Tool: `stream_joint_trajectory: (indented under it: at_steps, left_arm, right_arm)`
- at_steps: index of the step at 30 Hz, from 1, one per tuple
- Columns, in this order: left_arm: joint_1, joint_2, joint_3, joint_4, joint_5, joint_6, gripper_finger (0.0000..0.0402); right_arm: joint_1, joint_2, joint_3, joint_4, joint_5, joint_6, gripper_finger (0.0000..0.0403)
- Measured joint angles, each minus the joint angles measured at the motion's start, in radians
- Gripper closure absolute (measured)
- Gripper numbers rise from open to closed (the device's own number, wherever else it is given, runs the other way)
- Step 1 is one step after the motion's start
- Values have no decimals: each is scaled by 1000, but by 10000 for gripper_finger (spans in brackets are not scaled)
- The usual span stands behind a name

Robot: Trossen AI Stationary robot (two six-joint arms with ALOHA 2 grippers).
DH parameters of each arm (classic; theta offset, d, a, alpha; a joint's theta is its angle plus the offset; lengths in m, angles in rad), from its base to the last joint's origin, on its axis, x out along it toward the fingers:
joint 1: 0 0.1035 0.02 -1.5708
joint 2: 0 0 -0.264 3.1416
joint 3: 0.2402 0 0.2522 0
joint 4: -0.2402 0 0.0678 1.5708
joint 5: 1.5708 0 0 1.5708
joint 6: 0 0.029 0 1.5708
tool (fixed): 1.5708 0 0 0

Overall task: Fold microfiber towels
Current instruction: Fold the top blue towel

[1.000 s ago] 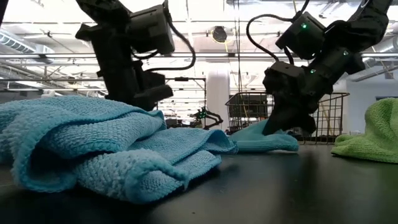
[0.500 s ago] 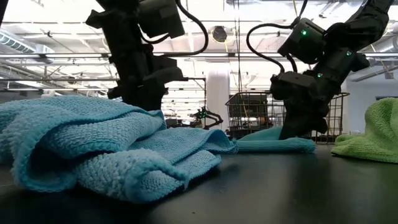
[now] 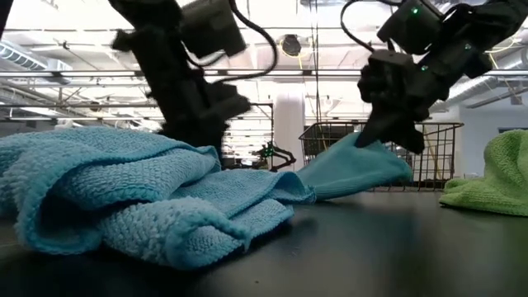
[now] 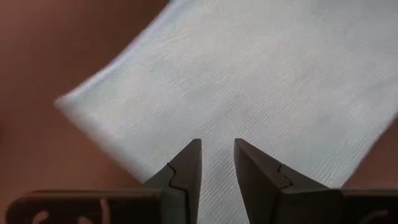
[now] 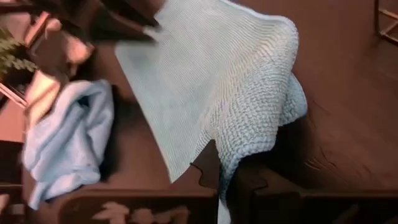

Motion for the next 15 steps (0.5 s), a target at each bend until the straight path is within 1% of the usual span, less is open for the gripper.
stream_joint_trajectory:
  at_steps: [2,5,8,15]
  left_arm:
    - [0,37,-2,26,6,2,305]
    - [-1,84,6,112,-2,19,305]
    - [-1,102,13,111,-5,40,305]
    - [9,95,52,90,-21,116,305]
  right_arm:
    - [0,-10,-1,-2,0,9,403]
    - [0,-25,-1,-10,-1,13,403]
    - [0,-32,-1,-8,-1,26,403]
    - [0,-32,4,25,-2,52,403]
